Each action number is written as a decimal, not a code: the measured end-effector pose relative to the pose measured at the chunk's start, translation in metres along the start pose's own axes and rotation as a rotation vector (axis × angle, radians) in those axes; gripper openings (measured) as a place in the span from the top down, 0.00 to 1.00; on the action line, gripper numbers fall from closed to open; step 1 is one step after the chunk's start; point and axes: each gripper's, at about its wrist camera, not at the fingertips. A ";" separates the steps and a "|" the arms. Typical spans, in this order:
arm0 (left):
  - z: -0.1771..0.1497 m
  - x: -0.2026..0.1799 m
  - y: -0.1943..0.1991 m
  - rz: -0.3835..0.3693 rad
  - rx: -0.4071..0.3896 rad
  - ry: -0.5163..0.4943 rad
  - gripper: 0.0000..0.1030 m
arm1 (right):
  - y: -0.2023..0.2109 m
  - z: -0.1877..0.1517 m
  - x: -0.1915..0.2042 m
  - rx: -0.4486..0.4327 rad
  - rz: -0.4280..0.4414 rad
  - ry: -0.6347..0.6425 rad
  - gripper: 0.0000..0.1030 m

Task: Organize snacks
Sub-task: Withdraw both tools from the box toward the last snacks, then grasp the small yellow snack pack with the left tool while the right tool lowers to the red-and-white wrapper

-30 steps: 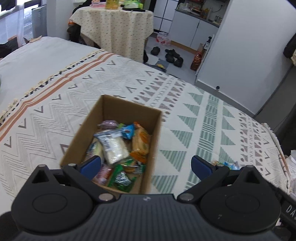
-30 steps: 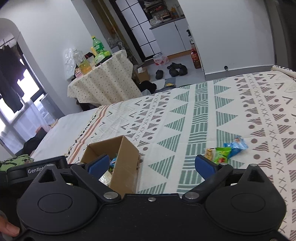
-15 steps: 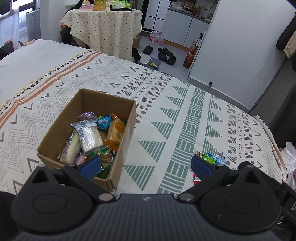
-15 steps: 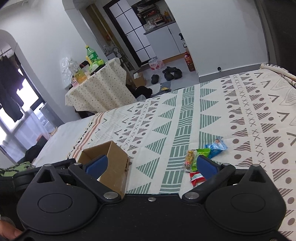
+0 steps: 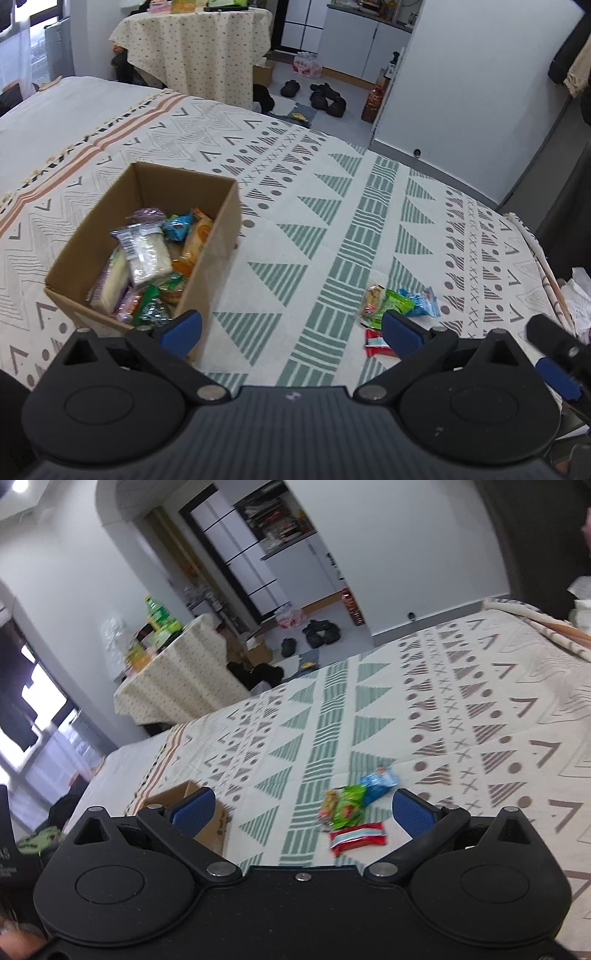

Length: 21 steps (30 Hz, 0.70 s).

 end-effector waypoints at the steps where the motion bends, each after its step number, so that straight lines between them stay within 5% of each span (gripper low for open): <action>1: -0.001 -0.002 -0.002 -0.001 0.001 -0.004 0.00 | 0.002 0.001 -0.007 -0.008 -0.011 -0.019 0.00; 16: -0.007 -0.033 -0.052 -0.069 0.082 -0.028 0.01 | -0.014 -0.005 -0.057 0.013 -0.115 -0.123 0.00; 21: -0.009 -0.037 -0.076 -0.097 0.113 -0.021 0.03 | -0.030 -0.010 -0.054 0.072 -0.110 -0.094 0.08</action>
Point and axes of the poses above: each gripper's, at about its wrist camera, not at the fingertips, and y roughly against the way its jaws point, x to its left, z to its top, and after that the axes turned 11 degrees about y, right-handed
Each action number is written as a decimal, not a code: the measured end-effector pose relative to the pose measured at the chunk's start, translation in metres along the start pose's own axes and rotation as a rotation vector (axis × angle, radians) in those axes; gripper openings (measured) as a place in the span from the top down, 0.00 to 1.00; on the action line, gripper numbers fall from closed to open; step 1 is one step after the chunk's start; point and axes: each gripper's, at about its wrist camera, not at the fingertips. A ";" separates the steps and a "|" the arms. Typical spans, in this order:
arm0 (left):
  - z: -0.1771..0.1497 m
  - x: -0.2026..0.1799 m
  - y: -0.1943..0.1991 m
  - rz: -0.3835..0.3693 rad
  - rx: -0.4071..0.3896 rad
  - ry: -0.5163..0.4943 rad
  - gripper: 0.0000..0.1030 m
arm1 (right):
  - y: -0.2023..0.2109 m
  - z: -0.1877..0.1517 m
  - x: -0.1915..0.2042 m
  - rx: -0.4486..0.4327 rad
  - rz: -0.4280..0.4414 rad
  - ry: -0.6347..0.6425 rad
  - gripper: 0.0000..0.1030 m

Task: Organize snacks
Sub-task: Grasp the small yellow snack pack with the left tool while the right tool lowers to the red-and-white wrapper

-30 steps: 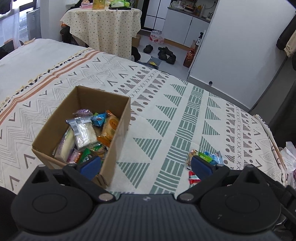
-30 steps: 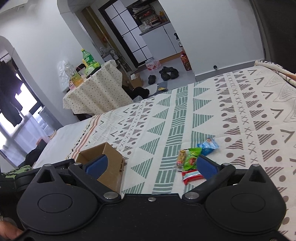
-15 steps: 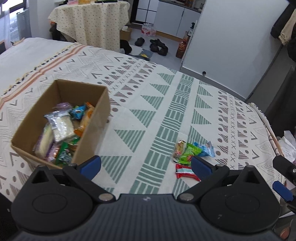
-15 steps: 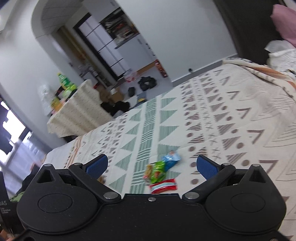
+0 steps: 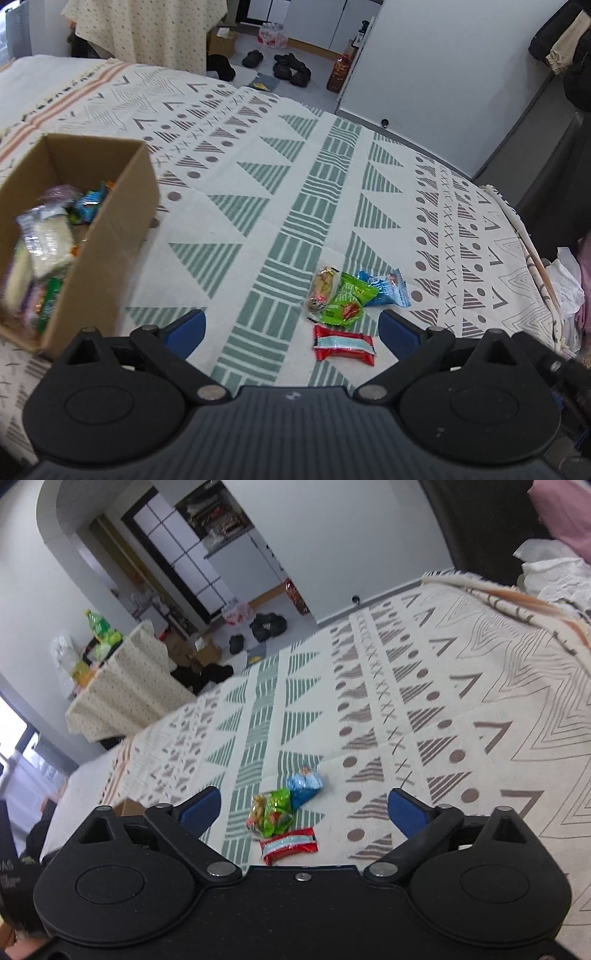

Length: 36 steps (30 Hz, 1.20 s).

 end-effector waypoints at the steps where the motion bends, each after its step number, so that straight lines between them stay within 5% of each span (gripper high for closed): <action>1: 0.001 0.000 -0.004 -0.004 0.003 0.000 0.03 | -0.004 -0.001 0.001 0.011 0.003 0.006 0.10; 5: 0.008 0.002 -0.024 -0.017 0.020 -0.002 0.16 | -0.023 -0.005 0.006 0.067 0.004 0.016 0.22; 11: 0.020 0.008 -0.058 -0.036 0.071 0.014 0.41 | -0.053 -0.013 0.006 0.172 0.043 -0.030 0.58; 20: 0.027 0.002 -0.095 -0.106 0.147 0.010 0.59 | -0.091 -0.026 0.012 0.287 0.079 -0.096 0.62; 28: 0.024 0.001 -0.121 -0.124 0.218 0.019 0.61 | -0.115 -0.032 0.007 0.320 0.067 -0.193 0.66; 31: 0.025 0.001 -0.124 -0.129 0.216 0.023 0.63 | -0.124 -0.030 0.008 0.319 0.039 -0.182 0.73; 36: 0.027 0.004 -0.126 -0.115 0.219 0.003 0.81 | -0.128 -0.026 0.013 0.288 -0.013 -0.141 0.87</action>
Point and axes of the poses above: each gripper's, at about its wrist camera, not at the fingertips, and y roughly against the way its jaws point, x to its left, z to its top, and after that the axes turned 11 degrees about y, right-handed
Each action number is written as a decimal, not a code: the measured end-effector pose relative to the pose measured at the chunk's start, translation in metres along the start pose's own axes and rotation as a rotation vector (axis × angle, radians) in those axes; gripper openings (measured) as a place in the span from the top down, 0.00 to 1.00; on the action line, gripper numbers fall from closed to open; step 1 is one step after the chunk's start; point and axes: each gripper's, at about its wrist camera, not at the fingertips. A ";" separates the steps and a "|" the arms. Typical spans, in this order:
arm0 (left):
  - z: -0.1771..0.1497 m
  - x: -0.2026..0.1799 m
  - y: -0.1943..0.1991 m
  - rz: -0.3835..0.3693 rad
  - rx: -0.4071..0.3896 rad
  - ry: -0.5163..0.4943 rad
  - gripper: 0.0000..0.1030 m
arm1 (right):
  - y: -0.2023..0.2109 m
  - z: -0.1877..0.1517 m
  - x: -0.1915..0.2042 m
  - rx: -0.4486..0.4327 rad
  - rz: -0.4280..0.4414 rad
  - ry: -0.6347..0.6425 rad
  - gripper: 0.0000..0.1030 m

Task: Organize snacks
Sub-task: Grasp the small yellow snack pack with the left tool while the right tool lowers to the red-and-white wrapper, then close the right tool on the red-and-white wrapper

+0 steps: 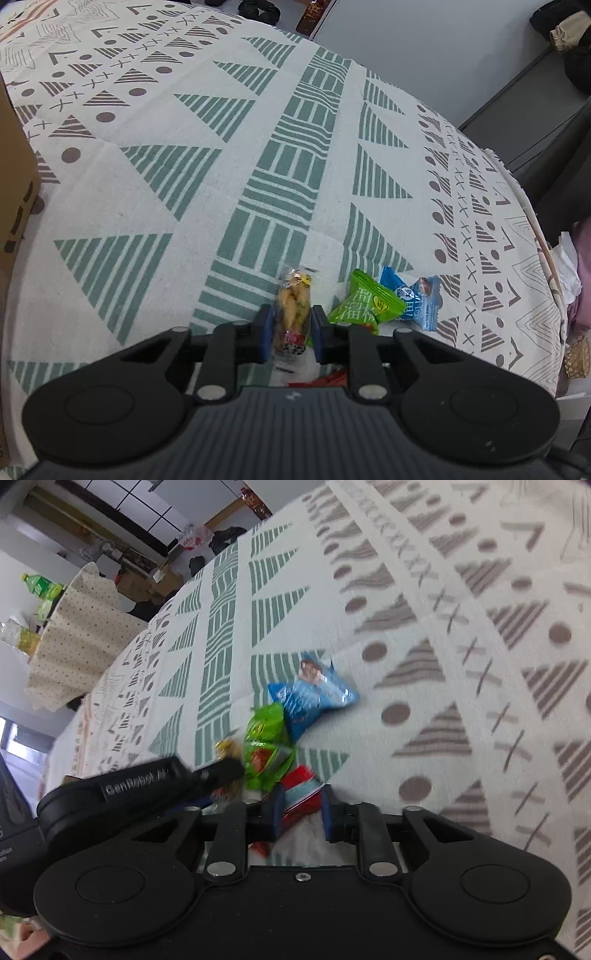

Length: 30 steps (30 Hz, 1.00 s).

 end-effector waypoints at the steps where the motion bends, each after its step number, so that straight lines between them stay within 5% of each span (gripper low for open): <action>1: 0.000 0.001 0.001 0.002 0.003 -0.002 0.82 | 0.000 0.001 0.001 -0.008 -0.017 0.010 0.87; 7: -0.001 0.015 0.011 0.019 0.003 0.008 0.83 | 0.004 0.005 0.004 -0.018 0.003 -0.016 0.81; 9: -0.002 0.020 0.014 0.018 0.006 0.012 0.83 | 0.005 0.005 0.007 -0.020 0.007 -0.008 0.66; 20: -0.015 0.036 0.030 0.034 0.029 0.021 0.83 | -0.010 0.001 0.035 -0.043 -0.105 0.022 0.45; 30: -0.017 0.048 0.041 0.098 0.007 0.002 0.82 | -0.011 -0.012 0.059 -0.006 -0.280 0.246 0.50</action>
Point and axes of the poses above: each gripper's, at about its wrist camera, not at the fingertips, and y roughly against the way its jaws point, x to its left, z to its top, and after that the axes turned 11 degrees about y, right-handed
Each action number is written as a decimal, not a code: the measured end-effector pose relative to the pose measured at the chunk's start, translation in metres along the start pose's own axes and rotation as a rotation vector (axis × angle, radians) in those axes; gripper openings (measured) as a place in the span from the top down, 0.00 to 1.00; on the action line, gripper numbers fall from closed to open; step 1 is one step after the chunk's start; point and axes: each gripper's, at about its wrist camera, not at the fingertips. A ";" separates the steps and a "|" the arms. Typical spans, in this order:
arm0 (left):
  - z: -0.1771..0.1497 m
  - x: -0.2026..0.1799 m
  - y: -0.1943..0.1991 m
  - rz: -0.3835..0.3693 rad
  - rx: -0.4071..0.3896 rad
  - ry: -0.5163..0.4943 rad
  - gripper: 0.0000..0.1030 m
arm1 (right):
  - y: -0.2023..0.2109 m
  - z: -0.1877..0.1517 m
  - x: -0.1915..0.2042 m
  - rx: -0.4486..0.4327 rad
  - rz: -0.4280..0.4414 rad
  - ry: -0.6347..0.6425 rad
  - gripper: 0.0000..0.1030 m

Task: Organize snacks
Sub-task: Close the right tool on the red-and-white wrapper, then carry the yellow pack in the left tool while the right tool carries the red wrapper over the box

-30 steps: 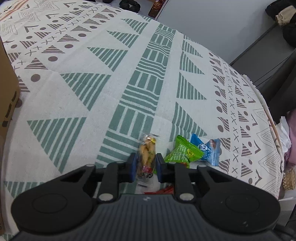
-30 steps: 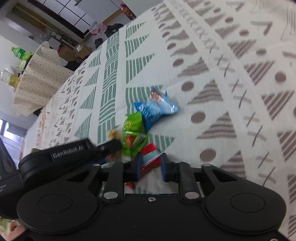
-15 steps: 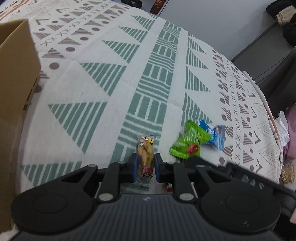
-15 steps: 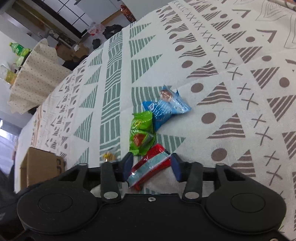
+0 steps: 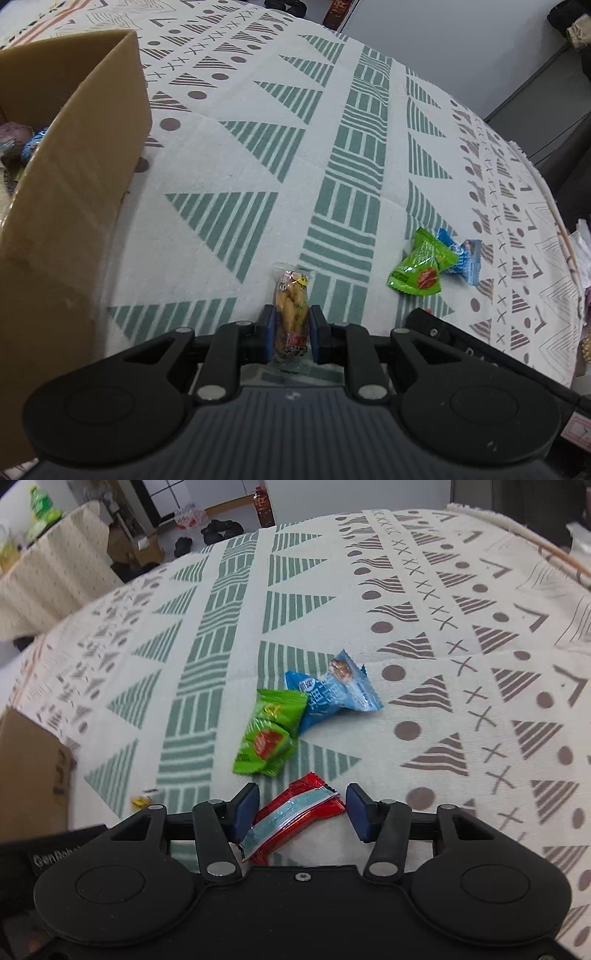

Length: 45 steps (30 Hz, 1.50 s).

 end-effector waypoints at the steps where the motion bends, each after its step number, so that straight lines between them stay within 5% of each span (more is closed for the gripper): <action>1: -0.002 -0.002 0.000 0.008 -0.004 -0.013 0.82 | 0.001 -0.001 -0.001 0.000 -0.005 0.004 0.51; 6: -0.005 -0.014 -0.005 0.054 -0.004 -0.076 0.78 | 0.005 -0.007 -0.007 0.002 0.000 0.005 0.61; 8: -0.004 -0.015 -0.005 0.053 0.004 -0.081 0.79 | 0.005 -0.007 -0.007 0.008 0.012 -0.001 0.79; 28: -0.005 -0.008 0.064 0.054 -0.126 -0.008 0.83 | 0.056 0.006 -0.013 -0.158 0.283 -0.101 0.80; 45: -0.013 0.017 0.138 0.065 -0.249 0.034 0.83 | 0.108 0.006 0.016 -0.289 0.380 -0.047 0.80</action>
Point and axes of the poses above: each gripper's, at about its wrist camera, not at the fingertips, and y roughly against the way its jaws point, x to its left, z to its top, and after that the axes turned 11 degrees about y, right-handed
